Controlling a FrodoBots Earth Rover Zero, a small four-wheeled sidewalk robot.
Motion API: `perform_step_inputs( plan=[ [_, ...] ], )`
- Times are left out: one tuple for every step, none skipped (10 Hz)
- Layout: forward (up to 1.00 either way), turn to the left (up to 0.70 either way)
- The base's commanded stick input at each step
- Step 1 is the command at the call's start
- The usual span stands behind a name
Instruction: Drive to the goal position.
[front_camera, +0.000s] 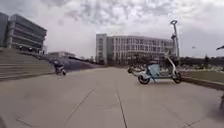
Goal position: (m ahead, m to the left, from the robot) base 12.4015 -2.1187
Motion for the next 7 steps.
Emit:
perform_step_inputs(
  plan=[
    [0.70,0.00],
    [0.70,0.00],
    [0.70,0.00],
    [0.70,0.00],
    [0.70,0.00],
    [0.70,0.00],
    [0.70,0.00]
  ],
)
